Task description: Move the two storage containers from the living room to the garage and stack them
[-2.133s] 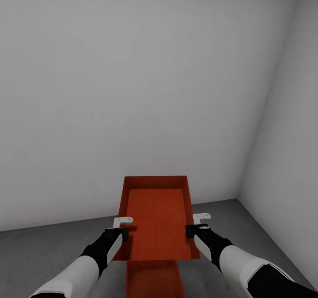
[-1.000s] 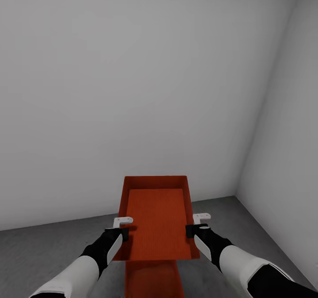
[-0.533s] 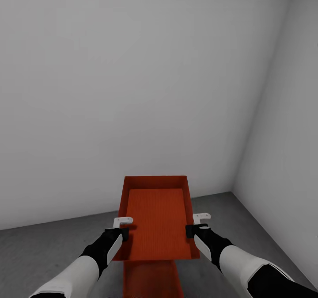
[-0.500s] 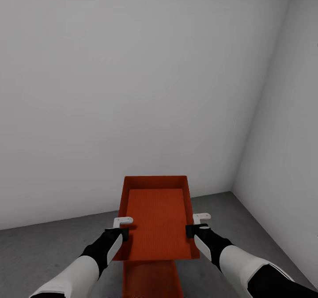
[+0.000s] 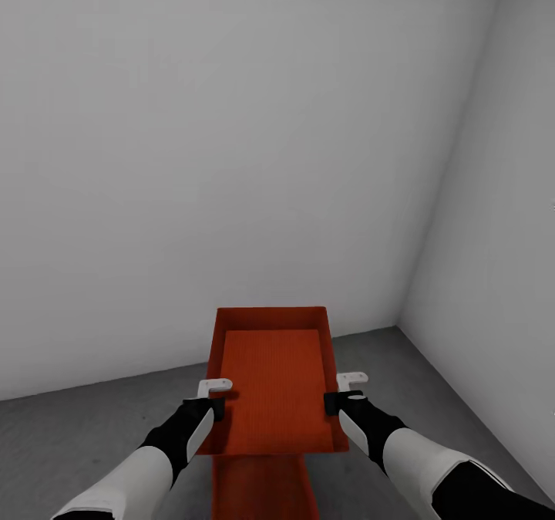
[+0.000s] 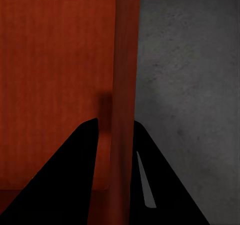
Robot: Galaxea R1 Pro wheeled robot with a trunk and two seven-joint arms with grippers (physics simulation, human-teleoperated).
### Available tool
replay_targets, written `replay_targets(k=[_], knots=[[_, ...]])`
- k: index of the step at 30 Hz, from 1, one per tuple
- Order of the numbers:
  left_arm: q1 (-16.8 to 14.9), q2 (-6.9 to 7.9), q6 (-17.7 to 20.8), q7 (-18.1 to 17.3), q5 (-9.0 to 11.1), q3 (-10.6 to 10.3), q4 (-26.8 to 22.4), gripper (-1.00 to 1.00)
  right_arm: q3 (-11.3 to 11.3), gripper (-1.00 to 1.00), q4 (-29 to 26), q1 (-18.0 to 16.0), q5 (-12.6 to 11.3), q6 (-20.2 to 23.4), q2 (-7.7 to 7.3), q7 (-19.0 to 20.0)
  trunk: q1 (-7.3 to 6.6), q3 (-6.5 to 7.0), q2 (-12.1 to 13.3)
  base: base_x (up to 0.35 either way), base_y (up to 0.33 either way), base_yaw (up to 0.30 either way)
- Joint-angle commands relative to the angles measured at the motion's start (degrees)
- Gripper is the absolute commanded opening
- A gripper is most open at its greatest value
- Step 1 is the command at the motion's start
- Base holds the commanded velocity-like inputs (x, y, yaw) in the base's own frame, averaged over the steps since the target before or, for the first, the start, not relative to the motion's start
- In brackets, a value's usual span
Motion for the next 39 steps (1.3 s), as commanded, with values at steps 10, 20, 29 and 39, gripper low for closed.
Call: replay_targets(k=[10,20,29,39], knots=[[0.0,1.84,0.2,0.4,1.0,-0.3,0.1,-1.0,0.5,-1.0,-0.3,-0.1,0.3,-1.7,-0.78,-0.3,0.03,-1.02,-0.1,0.0,0.095,-0.076],[0.0,1.87,0.1,0.4,1.0,-0.3,0.1,-1.0,0.5,-1.0,-0.3,-0.1,0.3,-1.7,-0.78,-0.3,0.03,-1.75,-0.1,0.0,0.003,-0.035],[0.0,1.84,0.1,0.4,1.0,-0.3,0.1,-1.0,0.5,-1.0,-0.3,-0.1,0.3,-1.7,-0.8,-0.3,0.03,-1.8,-0.1,0.0,0.0,0.101],[0.0,1.83,0.1,0.4,1.0,-0.3,0.1,-1.0,0.5,-1.0,-0.3,-0.1,0.3,-1.7,-0.78,-0.3,0.03,-1.8,-0.1,0.0,0.0,0.265]])
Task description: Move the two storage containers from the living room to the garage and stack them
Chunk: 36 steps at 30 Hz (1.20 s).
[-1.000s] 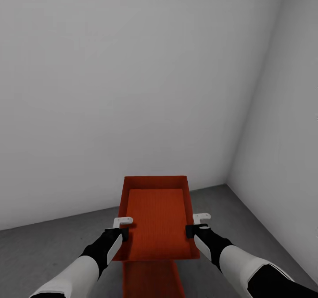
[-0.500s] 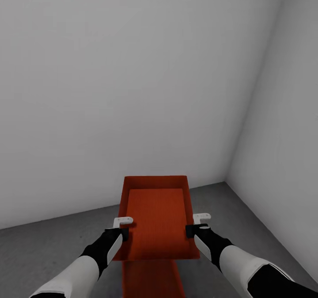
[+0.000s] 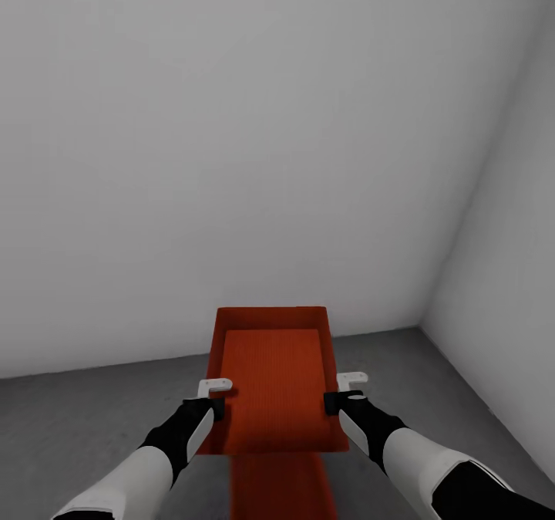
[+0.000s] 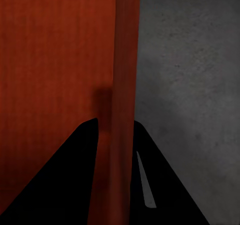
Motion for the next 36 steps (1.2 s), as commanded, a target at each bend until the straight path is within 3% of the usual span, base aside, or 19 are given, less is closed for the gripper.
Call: replay_targets(k=[1,11,36], knots=[[0.0,1.83,0.3,0.4,1.0,-0.3,0.1,-1.0,0.5,-1.0,-0.3,-0.1,0.3,-1.4,-0.78,-0.4,0.03,-0.12,-0.1,0.0,0.0,0.175],[0.0,1.84,0.3,0.4,1.0,-0.3,0.1,-1.0,0.5,-1.0,-0.3,-0.1,0.3,-1.5,-0.78,-0.4,0.03,-0.26,-0.1,0.0,0.0,0.026],[0.0,1.85,0.3,0.4,1.0,-0.3,0.1,-1.0,0.5,-1.0,-0.3,-0.1,0.3,-1.5,-0.78,-0.4,0.03,-2.54,-0.1,0.0,0.0,0.0]])
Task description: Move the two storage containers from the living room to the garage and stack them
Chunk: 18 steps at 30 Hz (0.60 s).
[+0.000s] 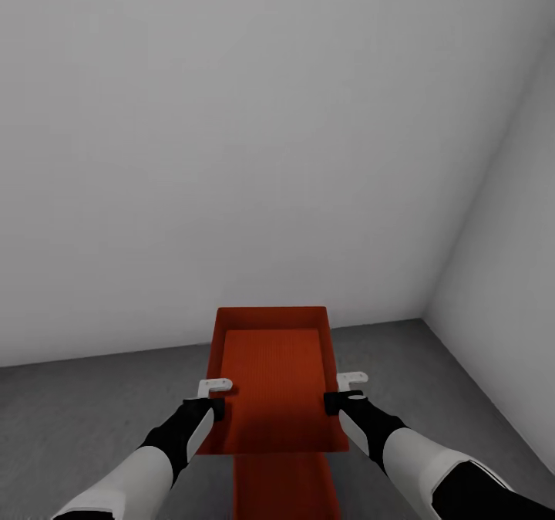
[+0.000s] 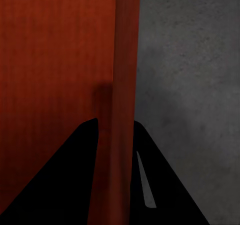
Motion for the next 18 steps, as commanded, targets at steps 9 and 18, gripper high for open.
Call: replay_targets(k=[9,18], knots=[[0.0,1.84,0.3,0.4,1.1,-0.3,0.1,-1.0,0.5,-1.0,-0.3,-0.1,0.3,-1.6,-0.78,-0.4,0.02,-0.95,-0.1,0.0,0.0,0.0],[0.0,1.86,0.3,0.4,1.1,-0.3,0.1,-1.0,0.5,-1.0,-0.3,-0.1,0.3,-1.6,-0.76,-0.4,0.02,-1.79,-0.1,0.0,0.0,0.0]])
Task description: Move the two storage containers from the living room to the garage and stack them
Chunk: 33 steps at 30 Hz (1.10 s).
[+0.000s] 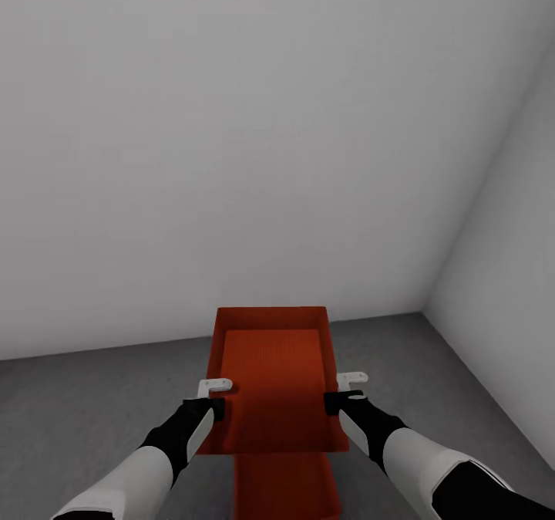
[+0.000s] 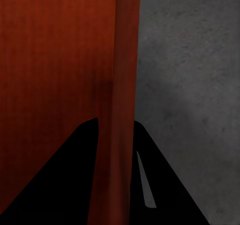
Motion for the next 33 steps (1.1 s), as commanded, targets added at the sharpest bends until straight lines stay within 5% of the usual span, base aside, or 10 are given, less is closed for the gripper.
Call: replay_targets(k=[1,33], knots=[[0.0,1.87,0.3,0.4,1.1,-0.3,0.1,-1.0,0.5,-1.0,-0.3,-0.1,0.3,-1.6,-0.76,-0.4,0.02,-0.2,-0.1,0.0,0.0,0.0],[0.0,1.86,0.3,0.4,1.1,-0.4,0.1,-1.0,0.5,-1.0,-0.3,-0.1,0.3,-1.6,-0.79,-0.4,0.02,-3.17,-0.1,0.0,0.0,0.0]])
